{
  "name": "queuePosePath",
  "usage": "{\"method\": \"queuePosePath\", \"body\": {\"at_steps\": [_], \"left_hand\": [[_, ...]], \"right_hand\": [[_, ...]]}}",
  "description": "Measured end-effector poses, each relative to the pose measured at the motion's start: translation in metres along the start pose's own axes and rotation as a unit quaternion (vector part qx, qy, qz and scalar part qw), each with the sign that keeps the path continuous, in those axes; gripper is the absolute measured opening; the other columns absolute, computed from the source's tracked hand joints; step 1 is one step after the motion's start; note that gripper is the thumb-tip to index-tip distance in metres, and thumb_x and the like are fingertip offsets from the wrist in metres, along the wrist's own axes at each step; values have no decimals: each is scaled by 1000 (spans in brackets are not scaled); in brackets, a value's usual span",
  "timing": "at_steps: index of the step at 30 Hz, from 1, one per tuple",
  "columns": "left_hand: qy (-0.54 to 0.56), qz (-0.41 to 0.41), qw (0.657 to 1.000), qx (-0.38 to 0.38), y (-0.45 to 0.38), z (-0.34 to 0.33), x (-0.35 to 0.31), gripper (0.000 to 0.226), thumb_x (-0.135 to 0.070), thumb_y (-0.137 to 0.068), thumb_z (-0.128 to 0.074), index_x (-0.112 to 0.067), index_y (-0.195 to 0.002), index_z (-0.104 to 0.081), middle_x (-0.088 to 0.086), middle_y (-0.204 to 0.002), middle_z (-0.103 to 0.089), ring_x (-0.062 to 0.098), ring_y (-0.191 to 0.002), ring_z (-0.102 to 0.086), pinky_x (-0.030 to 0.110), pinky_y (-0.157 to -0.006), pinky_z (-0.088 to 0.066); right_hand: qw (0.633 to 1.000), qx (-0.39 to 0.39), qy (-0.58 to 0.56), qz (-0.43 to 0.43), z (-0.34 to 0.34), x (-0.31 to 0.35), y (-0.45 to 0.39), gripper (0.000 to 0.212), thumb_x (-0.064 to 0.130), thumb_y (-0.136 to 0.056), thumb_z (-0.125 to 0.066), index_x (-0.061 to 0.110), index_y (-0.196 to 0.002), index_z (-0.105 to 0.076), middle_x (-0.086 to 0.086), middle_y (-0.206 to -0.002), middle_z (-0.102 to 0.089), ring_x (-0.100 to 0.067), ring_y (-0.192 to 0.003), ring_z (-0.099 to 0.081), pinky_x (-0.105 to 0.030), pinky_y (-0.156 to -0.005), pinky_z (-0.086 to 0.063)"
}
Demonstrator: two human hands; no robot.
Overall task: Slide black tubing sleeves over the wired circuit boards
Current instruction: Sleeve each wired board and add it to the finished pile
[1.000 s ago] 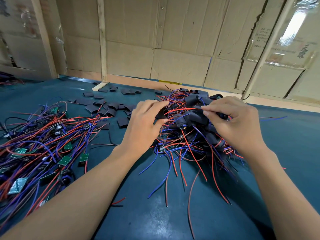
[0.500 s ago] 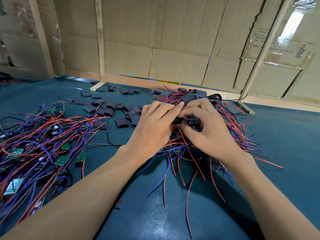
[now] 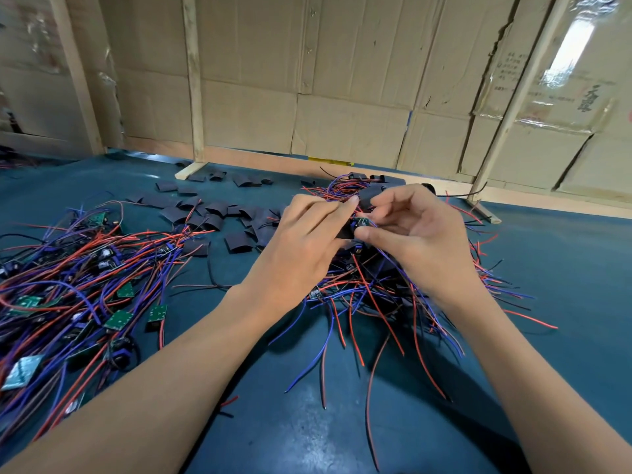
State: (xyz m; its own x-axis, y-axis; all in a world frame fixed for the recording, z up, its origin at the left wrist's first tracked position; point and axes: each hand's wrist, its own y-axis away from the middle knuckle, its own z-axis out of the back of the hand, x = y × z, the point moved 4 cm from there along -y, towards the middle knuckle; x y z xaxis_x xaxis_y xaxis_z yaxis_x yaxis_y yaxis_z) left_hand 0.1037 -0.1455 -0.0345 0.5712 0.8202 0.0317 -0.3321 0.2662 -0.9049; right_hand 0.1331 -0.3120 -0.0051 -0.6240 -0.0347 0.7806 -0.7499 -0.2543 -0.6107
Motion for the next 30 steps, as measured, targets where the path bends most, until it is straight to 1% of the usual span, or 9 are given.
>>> {"method": "queuePosePath", "body": {"at_steps": [8,12,14,17,19,21,24,27,30], "left_hand": [[0,5,1000,-13,0,1,-1,43,-6,-90,-71,3,-131,-61,11,-117,-69,36,-103,-58,46,-91,-50],[9,-1,1000,-16,-2,2,-3,40,-8,-93,-69,4,-130,-61,11,-119,-68,33,-105,-57,40,-98,-48],[11,2,1000,-14,-3,3,-5,39,-9,-92,-69,4,-128,-63,12,-118,-69,35,-104,-58,40,-97,-48],[2,4,1000,20,-3,2,-6,39,-6,-91,-69,4,-128,-63,12,-116,-69,39,-101,-60,48,-91,-51],[-6,19,998,58,-3,-1,-5,43,-6,-90,-64,2,-132,-61,11,-118,-68,40,-101,-59,52,-84,-51],[-17,31,993,111,-6,-6,-3,50,-4,-89,-61,-2,-139,-55,9,-122,-65,38,-107,-54,51,-85,-50],[-14,52,984,171,-21,-14,6,54,-4,-91,-61,-5,-144,-50,8,-130,-60,33,-116,-47,40,-100,-41],[10,72,982,174,-60,-17,12,51,-7,-91,-64,-3,-141,-52,15,-129,-62,36,-116,-52,38,-102,-35],[30,101,985,136,-115,-20,15,52,-20,-93,-65,-4,-141,-53,20,-123,-64,37,-112,-55,35,-95,-31]], "right_hand": [[1000,-18,21,-14,-6,2,2,32,-8,-74,-83,11,-91,-65,2,-84,-68,-15,-79,-70,-31,-78,-59],[997,-40,54,-25,-7,5,3,23,0,-76,-85,9,-86,-67,-10,-81,-69,-14,-62,-66,-24,-55,-54],[996,-32,80,-36,-7,3,5,16,7,-78,-85,11,-83,-71,-6,-75,-73,-12,-53,-64,-24,-48,-51],[991,-24,124,-48,-7,-1,6,11,10,-82,-83,19,-87,-78,2,-76,-77,-9,-58,-65,-26,-53,-52],[986,-21,160,-36,-8,-2,6,17,3,-85,-78,18,-93,-78,5,-82,-78,-6,-71,-71,-26,-64,-56],[969,-27,243,31,-9,4,8,20,0,-87,-73,16,-99,-78,5,-91,-77,-6,-83,-72,-24,-78,-57],[913,-70,362,176,-16,21,13,19,1,-89,-69,11,-103,-77,0,-100,-75,-17,-93,-69,-27,-87,-53],[876,-141,353,296,-14,37,19,19,-2,-90,-63,5,-103,-75,-5,-102,-72,-27,-96,-65,-35,-90,-50],[862,-152,325,357,-10,42,24,20,-5,-89,-60,2,-99,-75,-8,-99,-71,-30,-94,-65,-41,-86,-50]]}}
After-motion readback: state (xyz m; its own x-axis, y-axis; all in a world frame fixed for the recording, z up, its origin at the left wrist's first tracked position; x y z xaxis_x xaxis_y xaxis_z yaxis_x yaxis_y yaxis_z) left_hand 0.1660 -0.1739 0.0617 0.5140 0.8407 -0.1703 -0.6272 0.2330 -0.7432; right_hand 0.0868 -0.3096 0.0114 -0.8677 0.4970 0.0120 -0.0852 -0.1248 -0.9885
